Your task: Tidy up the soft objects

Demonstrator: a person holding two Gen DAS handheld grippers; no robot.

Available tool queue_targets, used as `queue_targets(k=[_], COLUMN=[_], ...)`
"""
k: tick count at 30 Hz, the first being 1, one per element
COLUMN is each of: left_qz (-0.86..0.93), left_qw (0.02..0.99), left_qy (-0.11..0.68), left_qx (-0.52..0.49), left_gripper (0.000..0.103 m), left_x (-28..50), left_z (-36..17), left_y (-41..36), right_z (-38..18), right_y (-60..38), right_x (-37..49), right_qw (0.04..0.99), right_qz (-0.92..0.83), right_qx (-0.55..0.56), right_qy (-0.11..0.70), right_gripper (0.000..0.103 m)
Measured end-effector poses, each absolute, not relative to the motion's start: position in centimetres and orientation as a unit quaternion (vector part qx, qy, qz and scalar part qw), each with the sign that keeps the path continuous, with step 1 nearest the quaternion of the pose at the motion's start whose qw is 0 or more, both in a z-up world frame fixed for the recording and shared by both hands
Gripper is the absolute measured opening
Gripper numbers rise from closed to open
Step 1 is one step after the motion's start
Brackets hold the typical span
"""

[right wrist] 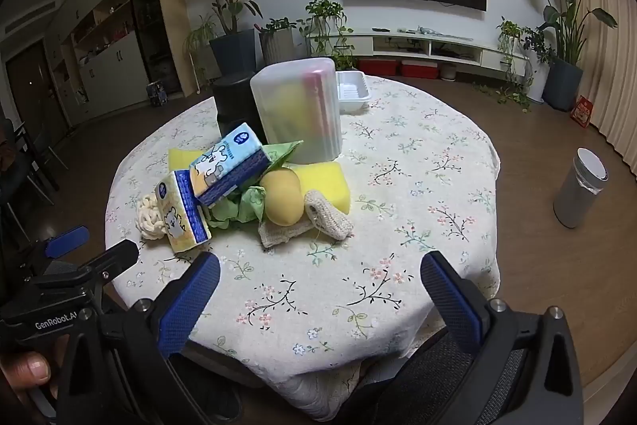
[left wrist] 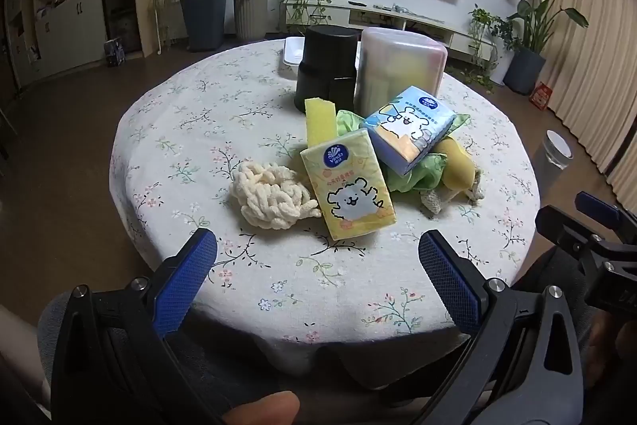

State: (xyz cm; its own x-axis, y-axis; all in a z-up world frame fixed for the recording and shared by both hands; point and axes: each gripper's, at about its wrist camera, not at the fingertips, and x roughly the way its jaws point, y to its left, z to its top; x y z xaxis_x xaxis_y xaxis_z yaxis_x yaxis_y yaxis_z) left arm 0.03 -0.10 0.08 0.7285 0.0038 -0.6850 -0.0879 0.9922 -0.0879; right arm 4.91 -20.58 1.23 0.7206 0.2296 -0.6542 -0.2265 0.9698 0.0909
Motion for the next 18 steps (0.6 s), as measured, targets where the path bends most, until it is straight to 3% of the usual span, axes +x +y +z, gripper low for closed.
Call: queue_targets(k=[18], left_qz=[0.027], left_qw=[0.927], left_qy=[0.369], left_qx=[-0.055], left_gripper=[0.103], left_x=[0.03], left_z=[-0.11], left_y=[-0.18], right_z=[1.09], right_y=[-20.52], right_x=[4.91], right_qw=[0.927], right_qz=[0.121], right_qx=[0.000], right_qy=[0.354], right_gripper=[0.103])
